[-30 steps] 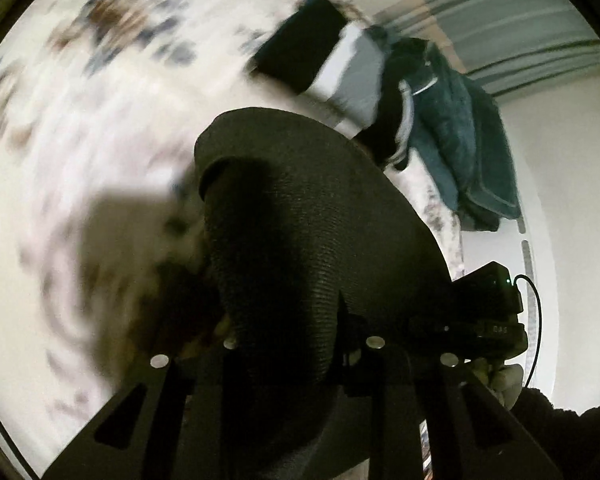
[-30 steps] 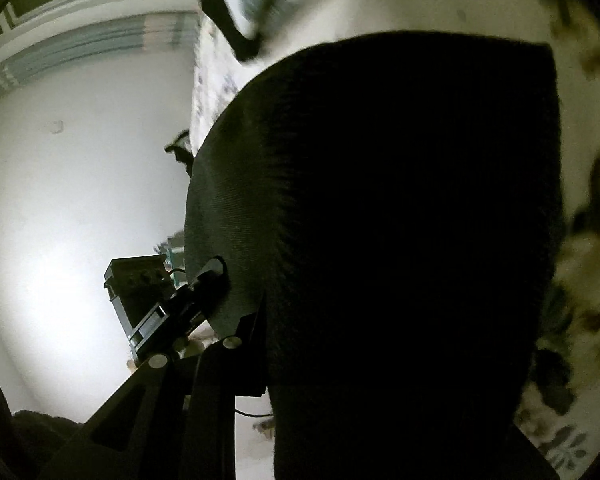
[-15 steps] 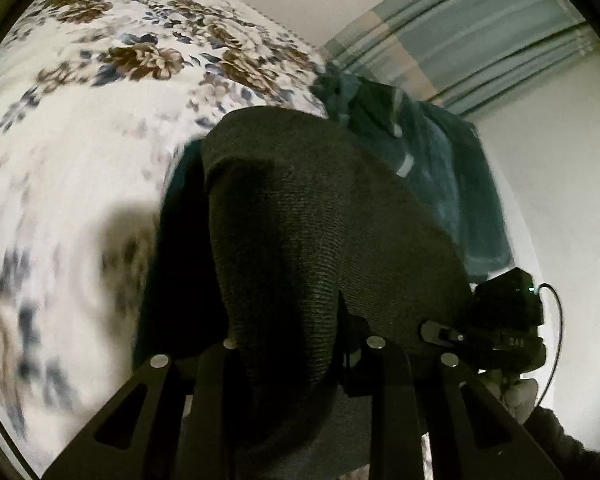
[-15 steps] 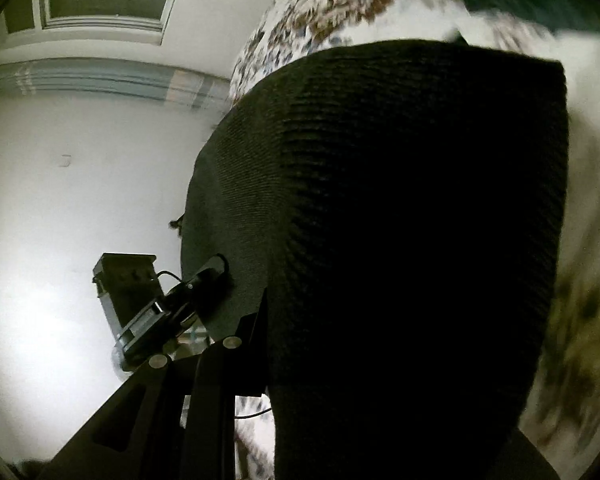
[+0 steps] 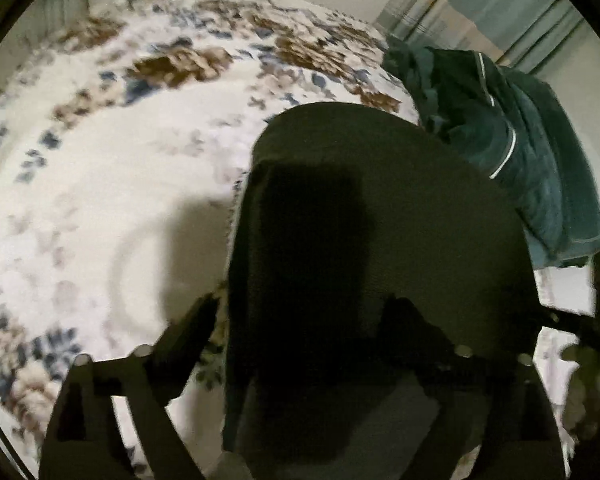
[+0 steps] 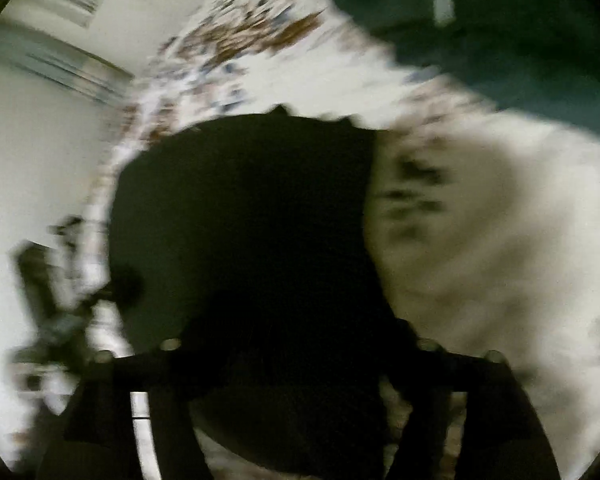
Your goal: Fold small clothes
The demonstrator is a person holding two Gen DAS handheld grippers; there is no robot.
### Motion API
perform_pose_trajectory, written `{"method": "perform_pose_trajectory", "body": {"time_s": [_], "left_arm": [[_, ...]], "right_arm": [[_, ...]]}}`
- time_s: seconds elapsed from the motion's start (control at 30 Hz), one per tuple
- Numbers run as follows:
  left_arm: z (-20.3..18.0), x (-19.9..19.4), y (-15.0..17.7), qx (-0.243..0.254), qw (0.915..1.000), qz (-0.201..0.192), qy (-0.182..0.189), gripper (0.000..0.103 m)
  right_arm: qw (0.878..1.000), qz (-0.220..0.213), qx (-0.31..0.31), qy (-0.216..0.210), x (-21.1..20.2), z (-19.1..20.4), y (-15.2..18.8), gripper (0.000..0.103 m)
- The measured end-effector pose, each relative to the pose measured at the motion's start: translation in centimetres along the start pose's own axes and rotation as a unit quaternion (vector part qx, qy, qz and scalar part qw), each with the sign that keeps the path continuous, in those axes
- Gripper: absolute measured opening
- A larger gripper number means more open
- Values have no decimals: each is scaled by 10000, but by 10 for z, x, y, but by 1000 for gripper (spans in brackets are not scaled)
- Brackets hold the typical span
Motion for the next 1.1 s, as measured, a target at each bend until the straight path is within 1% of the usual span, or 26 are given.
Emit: {"method": "perform_pose_trajectory", "body": {"time_s": [0.03,0.07,0.1,0.13,0.17,0.23,0.27,0.3,0.37,0.4,0.5,0.6,0.77,0.8,0.9,1.0,1.1], "left_arm": [[-2,-2,2,56,9999,-92,-129,99],[-6,-7,8,153,9991,-211,-339,103],[-7,-8,11,198,9982,-287,-488,103],[-10,-14,19,272,9960,-414,-739,103],[-15,-21,26,317,9938,-511,-933,103],[-22,-32,40,388,9909,-603,-1143,103],[-25,-35,43,394,9905,-602,-1174,103],[-32,-44,49,414,9904,-593,-1181,103],[-41,-56,57,417,9895,-590,-1251,103],[-48,-69,61,419,9898,-586,-1225,103],[-65,-99,68,451,9893,-694,-1205,103],[-84,-147,76,494,9875,-909,-1189,103],[-103,-216,89,565,9849,-1187,-1126,103],[-108,-236,93,570,9841,-1264,-1107,103],[-118,-275,104,609,9820,-1437,-1065,103],[-132,-326,119,679,9779,-1696,-1016,103],[-140,-363,132,684,9762,-1832,-940,103]], "right_arm": [[9996,-15,-48,289,-3,7,6,85],[9985,-2,-78,537,-14,5,19,88],[9961,47,-92,877,-17,8,32,93],[9938,61,-94,1102,-22,5,42,100],[9896,74,-86,1436,-26,8,56,103],[9843,38,-7,1766,-36,8,78,103],[9816,29,-12,1909,-54,1,97,103],[9779,9,-21,2091,-59,8,102,103],[9726,-84,-44,2323,-75,20,110,103],[9701,-172,-38,2420,-84,28,111,103],[9651,-316,-97,2598,-117,43,119,103],[9640,-447,-70,2621,-156,63,126,103],[9581,-757,-171,2757,-238,102,148,103],[9570,-813,-175,2778,-254,110,153,103],[9530,-1037,-225,2838,-307,135,172,103],[9480,-1305,-229,2894,-359,159,193,103],[9430,-1541,-249,2940,-408,183,215,103]]}}
Point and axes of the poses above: each gripper's, at about its wrist camera, not at the fingertips, and x roughly the way its jaws point, z to its left, y to its underside, the point moved 2 cm from there along x, roughly the way its jaws point, and after that the axes turned 12 degrees about -x, right-handed, at the moved point
